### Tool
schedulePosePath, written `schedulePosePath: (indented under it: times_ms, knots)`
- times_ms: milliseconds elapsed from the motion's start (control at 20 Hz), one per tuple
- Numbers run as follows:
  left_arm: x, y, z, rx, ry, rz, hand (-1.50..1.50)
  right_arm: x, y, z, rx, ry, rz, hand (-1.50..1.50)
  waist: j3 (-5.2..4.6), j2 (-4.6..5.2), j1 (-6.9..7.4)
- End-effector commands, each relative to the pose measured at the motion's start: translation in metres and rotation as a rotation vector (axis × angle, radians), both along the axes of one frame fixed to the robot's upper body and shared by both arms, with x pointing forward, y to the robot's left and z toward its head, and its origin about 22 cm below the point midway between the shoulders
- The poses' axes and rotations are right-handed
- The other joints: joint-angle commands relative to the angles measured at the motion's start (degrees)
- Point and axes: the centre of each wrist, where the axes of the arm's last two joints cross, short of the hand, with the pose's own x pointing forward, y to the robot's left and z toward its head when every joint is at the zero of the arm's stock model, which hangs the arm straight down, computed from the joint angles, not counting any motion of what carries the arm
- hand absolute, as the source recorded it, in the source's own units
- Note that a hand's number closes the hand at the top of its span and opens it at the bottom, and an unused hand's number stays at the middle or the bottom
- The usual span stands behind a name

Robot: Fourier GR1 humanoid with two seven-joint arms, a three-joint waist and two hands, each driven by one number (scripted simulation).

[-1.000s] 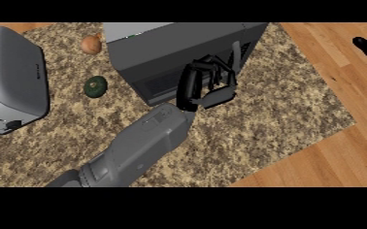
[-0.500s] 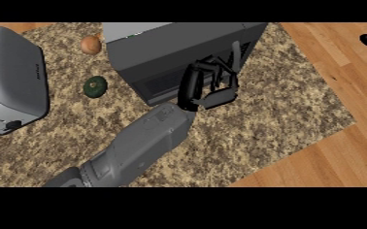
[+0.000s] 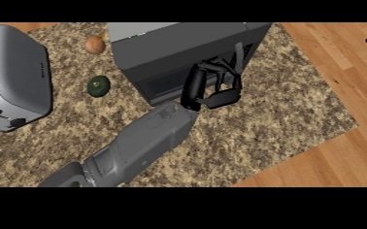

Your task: Pick up the milk, place it into the microwave and close the microwave

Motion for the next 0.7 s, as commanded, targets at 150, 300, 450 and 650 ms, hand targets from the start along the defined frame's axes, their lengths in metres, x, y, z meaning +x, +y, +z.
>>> schedulePosePath:
  times_ms: [150, 300, 450, 650]
  knots:
    - [0.014, 0.030, -0.028, 0.061, 0.165, 0.225, 1.50, -0.006, -0.007, 0.003, 0.009, -0.002, -0.009, -1.50, -0.24, -0.02, 2.58]
    - [0.009, 0.033, -0.036, 0.043, 0.207, 0.221, 1.50, -0.010, -0.009, 0.005, -0.004, 0.005, -0.008, -1.50, -0.40, -0.22, 3.56]
    - [0.007, 0.034, -0.038, 0.027, 0.218, 0.212, -1.50, -0.016, -0.017, 0.002, 0.000, 0.021, -0.022, -1.50, -0.35, -0.37, 3.29]
    - [0.007, 0.034, -0.040, 0.043, 0.211, 0.205, -1.50, -0.019, -0.020, 0.007, -0.009, 0.024, -0.040, -1.50, -0.43, -0.65, 4.58]
